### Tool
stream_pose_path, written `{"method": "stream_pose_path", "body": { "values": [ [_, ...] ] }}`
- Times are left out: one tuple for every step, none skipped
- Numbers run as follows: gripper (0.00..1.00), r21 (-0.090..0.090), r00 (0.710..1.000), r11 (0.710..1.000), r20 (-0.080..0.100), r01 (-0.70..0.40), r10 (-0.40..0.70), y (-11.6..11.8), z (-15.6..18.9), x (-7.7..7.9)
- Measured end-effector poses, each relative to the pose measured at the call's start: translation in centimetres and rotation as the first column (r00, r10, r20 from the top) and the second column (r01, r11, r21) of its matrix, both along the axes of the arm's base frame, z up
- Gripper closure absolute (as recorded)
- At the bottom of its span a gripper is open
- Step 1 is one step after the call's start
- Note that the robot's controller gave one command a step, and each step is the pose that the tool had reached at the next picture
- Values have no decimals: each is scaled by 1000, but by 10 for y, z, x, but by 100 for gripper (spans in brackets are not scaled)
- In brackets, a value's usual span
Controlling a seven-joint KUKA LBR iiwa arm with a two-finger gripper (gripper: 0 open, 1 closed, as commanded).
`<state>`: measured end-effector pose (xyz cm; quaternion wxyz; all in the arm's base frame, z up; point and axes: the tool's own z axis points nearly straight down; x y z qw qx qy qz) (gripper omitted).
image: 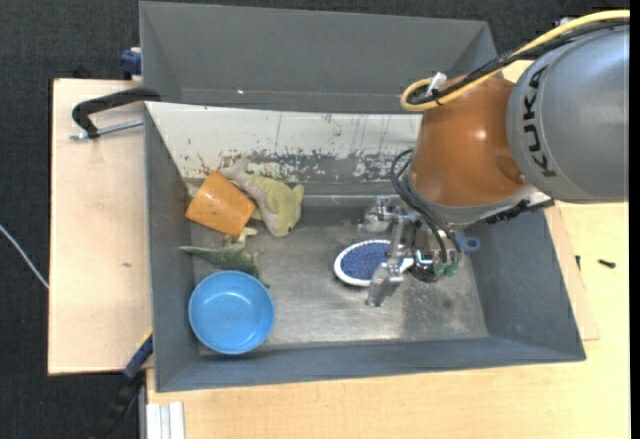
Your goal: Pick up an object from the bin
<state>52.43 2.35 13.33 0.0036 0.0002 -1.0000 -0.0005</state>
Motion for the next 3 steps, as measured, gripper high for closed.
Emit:
{"method": "stream_pose_path", "body": {
  "values": [
    [0,0,995,995,2,102,-102,5,-57,12],
    [100,1,995,995,7,101,-101,5,-53,13],
    [100,-1,995,995,19,-102,102,7,89,18]
  ]
}}
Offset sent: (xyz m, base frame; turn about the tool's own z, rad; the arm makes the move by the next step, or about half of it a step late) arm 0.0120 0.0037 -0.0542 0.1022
